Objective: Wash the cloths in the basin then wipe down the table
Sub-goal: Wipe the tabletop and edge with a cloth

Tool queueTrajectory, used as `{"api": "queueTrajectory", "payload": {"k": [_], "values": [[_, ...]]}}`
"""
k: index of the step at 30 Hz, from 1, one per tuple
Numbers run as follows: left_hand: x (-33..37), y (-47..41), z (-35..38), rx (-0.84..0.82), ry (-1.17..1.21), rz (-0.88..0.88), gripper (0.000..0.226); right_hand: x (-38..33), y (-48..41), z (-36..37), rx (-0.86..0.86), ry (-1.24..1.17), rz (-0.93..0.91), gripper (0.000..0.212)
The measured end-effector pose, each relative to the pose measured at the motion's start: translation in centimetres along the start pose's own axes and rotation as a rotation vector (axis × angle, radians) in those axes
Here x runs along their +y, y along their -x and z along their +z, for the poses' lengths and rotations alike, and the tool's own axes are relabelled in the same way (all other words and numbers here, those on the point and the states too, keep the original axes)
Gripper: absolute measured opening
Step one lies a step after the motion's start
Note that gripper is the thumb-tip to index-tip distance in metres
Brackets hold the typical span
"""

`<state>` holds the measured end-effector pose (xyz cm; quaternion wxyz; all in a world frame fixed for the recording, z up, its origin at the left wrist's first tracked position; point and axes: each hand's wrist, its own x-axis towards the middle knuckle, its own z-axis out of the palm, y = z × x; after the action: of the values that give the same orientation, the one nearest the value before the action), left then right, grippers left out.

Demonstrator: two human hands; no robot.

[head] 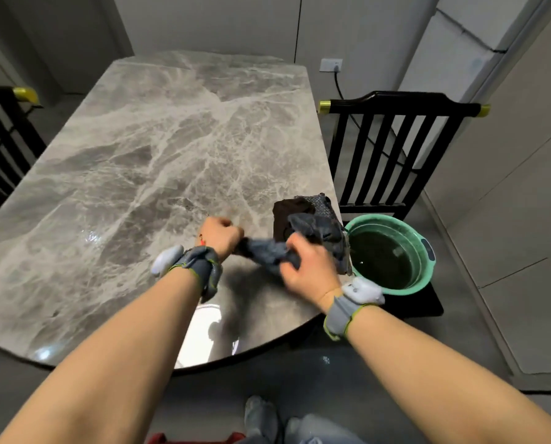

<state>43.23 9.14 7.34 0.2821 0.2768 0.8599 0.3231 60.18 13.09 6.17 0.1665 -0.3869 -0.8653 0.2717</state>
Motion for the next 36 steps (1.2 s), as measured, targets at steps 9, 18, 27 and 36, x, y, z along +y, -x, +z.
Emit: {"api": "queueTrajectory", "payload": {"k": [9,18,27,36], "values": [[-8.5,4.8,6.1,-0.086,-0.498,0.023,0.027,1.7,2.1,5.5,-0.303,0.153,-0.047,0.047],[-11.4,7.1,11.6,-0.099,-0.543,-0.086,0.062,6.0,3.7,9.8,-0.555,0.405,0.046,0.06],[-13.1,6.7,10.6,-0.095,-0.617,-0.064,0.066,4.0,3.8,11.8,-0.485,0.402,0.085,0.059],[-12.8,0.5,8.8,-0.009,-0.673,-0.07,0.082,2.2,-2.9,14.2,-0.472,0.373,0.061,0.057]]}}
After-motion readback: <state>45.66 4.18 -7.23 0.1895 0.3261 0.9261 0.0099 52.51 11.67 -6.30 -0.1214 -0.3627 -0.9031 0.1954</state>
